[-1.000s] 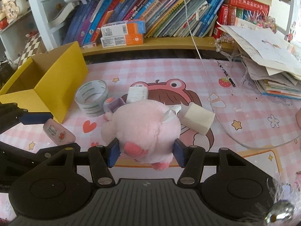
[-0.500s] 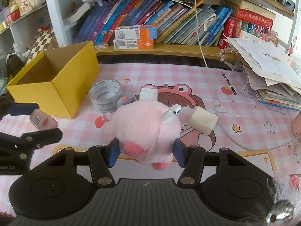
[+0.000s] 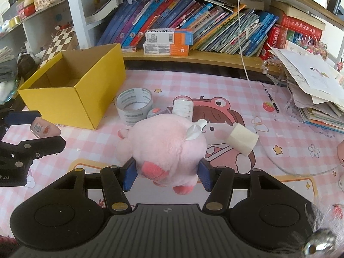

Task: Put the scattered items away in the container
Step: 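Lift the eraser with the left tool while the right tool carries the pig toward the yellow box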

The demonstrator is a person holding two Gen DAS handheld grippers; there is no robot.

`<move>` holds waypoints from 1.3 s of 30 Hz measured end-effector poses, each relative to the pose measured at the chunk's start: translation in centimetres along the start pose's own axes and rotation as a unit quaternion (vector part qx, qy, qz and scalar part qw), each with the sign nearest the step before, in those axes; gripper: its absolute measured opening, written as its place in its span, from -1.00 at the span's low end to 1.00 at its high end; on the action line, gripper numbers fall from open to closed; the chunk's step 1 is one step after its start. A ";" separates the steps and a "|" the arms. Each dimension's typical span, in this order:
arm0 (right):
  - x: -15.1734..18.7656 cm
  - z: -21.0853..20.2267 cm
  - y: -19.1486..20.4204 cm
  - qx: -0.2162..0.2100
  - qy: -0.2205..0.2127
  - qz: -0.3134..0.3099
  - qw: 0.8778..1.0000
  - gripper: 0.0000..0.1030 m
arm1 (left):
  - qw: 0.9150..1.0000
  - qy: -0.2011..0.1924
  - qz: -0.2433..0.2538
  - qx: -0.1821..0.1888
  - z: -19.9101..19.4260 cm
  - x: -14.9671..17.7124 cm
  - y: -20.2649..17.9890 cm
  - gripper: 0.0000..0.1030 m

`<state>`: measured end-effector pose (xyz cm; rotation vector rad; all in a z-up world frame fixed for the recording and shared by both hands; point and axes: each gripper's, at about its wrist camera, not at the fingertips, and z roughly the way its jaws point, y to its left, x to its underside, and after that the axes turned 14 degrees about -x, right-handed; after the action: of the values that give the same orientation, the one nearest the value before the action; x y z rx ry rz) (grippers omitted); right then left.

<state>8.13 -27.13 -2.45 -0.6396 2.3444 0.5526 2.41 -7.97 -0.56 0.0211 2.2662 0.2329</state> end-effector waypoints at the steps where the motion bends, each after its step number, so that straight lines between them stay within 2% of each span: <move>1: 0.0 0.0 0.0 -0.001 0.000 0.000 1.000 0.08 | 1.000 0.000 0.000 0.000 0.0 0.0 0.0 0.49; 23: 0.3 0.5 0.2 -0.006 0.005 0.011 1.000 0.08 | 1.000 -0.005 -0.005 0.003 -0.5 -0.4 1.2 0.49; 39: 0.3 0.3 3.2 0.018 -0.003 0.025 1.000 0.08 | 0.999 -0.033 -0.004 0.026 -1.7 -1.2 4.6 0.49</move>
<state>6.26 -24.53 -2.24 -0.5634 2.3646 0.5339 1.61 -3.80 2.21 0.0458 2.2060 0.1670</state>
